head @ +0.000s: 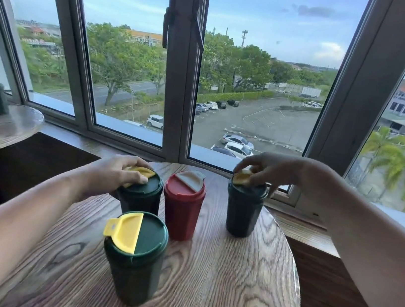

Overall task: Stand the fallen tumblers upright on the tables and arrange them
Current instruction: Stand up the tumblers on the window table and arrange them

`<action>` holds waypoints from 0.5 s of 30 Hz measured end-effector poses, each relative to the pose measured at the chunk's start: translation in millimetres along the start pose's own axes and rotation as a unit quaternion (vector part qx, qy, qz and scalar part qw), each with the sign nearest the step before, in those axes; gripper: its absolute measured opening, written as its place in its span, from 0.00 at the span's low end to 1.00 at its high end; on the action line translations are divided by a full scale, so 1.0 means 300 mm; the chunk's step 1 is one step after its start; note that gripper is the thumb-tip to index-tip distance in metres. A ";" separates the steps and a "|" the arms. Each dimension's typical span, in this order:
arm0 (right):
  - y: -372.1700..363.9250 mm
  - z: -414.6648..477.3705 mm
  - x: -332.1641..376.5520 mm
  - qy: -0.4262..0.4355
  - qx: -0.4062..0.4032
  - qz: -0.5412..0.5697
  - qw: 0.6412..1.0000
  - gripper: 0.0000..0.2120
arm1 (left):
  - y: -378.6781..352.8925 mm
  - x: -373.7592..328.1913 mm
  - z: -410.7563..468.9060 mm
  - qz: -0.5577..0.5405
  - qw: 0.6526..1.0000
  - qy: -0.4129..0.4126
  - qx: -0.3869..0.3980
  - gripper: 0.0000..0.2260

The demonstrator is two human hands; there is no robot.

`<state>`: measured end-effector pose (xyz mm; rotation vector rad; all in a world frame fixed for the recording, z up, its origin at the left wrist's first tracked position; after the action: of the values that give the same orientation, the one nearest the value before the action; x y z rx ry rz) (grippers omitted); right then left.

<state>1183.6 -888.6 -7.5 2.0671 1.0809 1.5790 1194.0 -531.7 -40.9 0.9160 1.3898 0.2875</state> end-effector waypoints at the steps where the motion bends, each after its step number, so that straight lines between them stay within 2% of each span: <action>1: 0.003 -0.016 -0.012 -0.015 -0.002 0.015 1.000 0.18 | 0.005 0.005 -0.001 -0.001 1.000 0.004 -0.002 0.10; 8: -0.035 -0.163 -0.064 -0.048 -0.131 0.010 0.990 0.11 | 0.030 0.030 0.000 -0.040 0.998 0.020 0.040 0.11; 12: -0.116 -0.232 -0.014 -0.041 -0.196 0.030 0.979 0.10 | 0.038 0.045 0.005 -0.041 0.999 -0.007 0.022 0.12; 15: -0.210 -0.279 0.069 -0.049 -0.210 0.063 0.974 0.13 | 0.037 0.050 -0.001 -0.042 0.999 -0.026 0.006 0.12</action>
<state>1085.1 -847.4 -6.6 1.9260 0.5304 1.5795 1200.5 -514.6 -43.9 0.8671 1.3794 0.1903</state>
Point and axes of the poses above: each hand's wrist, its own z-axis towards the middle knuckle, its own y-axis out of the back of the hand, x = y × z, the point moved 4 cm from there along z, towards the middle knuckle, and after that the axes turned 9 degrees about z, right-handed, at the moved point
